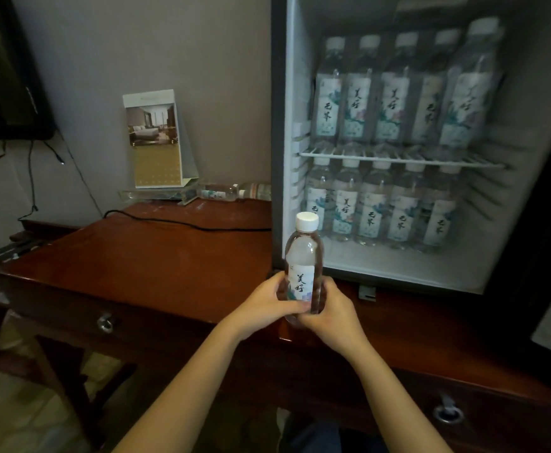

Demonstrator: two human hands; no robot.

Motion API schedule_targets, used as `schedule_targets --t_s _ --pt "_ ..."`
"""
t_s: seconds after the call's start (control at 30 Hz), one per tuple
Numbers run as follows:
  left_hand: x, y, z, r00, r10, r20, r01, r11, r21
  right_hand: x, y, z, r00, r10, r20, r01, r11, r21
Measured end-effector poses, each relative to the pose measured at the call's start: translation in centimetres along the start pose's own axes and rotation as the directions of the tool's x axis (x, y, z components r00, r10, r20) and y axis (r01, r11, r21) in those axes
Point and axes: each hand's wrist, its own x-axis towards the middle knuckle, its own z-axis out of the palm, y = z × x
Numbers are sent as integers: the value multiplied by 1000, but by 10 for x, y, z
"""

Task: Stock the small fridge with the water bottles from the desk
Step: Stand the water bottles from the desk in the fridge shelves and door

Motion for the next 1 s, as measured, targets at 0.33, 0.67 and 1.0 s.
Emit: schedule_targets --t_s 0.33,0.67,1.0 --pt "34 27 45 992 121 43 -124 990 64 -4 8 -64 997 -24 -71 23 1000 -20" --pt "94 120 49 942 333 28 -334 937 103 45 -44 -131 962 -116 -247 114 993 -20" --pt "148 208 52 884 461 -72 -453 885 103 98 -108 -187 862 -310 -401 279 951 -136"
